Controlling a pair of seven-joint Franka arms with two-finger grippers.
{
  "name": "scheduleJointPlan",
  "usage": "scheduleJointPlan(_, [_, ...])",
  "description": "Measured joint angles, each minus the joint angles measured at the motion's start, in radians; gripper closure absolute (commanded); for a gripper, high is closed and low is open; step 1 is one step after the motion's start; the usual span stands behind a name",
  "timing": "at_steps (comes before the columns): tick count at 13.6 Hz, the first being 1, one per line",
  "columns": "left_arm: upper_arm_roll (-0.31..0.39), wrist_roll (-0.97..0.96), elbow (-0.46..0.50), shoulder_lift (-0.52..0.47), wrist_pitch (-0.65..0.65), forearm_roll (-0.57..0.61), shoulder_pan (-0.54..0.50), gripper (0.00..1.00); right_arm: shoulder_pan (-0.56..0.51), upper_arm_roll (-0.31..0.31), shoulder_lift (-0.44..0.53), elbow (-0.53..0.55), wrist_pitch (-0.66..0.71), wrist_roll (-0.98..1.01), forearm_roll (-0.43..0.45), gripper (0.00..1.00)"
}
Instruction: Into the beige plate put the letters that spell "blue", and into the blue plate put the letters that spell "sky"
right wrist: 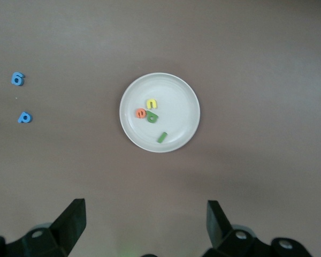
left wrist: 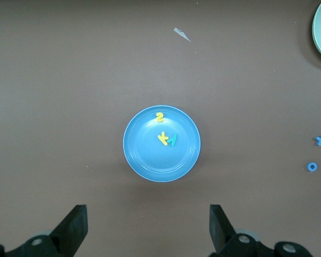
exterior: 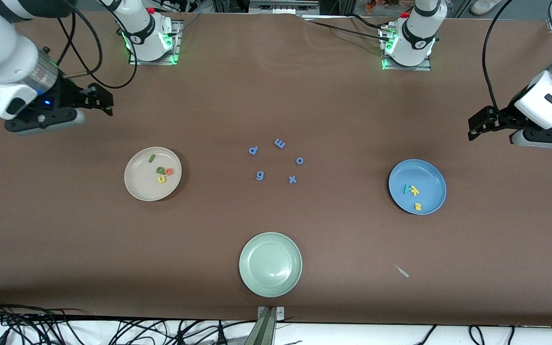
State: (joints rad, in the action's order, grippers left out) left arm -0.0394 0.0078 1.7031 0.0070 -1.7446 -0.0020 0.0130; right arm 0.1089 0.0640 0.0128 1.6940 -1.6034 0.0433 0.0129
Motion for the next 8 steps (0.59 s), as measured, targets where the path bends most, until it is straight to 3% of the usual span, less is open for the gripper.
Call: scheduleJointPlan(8, [0.002, 0.000, -0.002, 0.000, 0.016, 0.000, 0.000, 0.00, -0.002, -0.025, 0.000, -0.061, 0.072, 0.002, 0.000, 0.00])
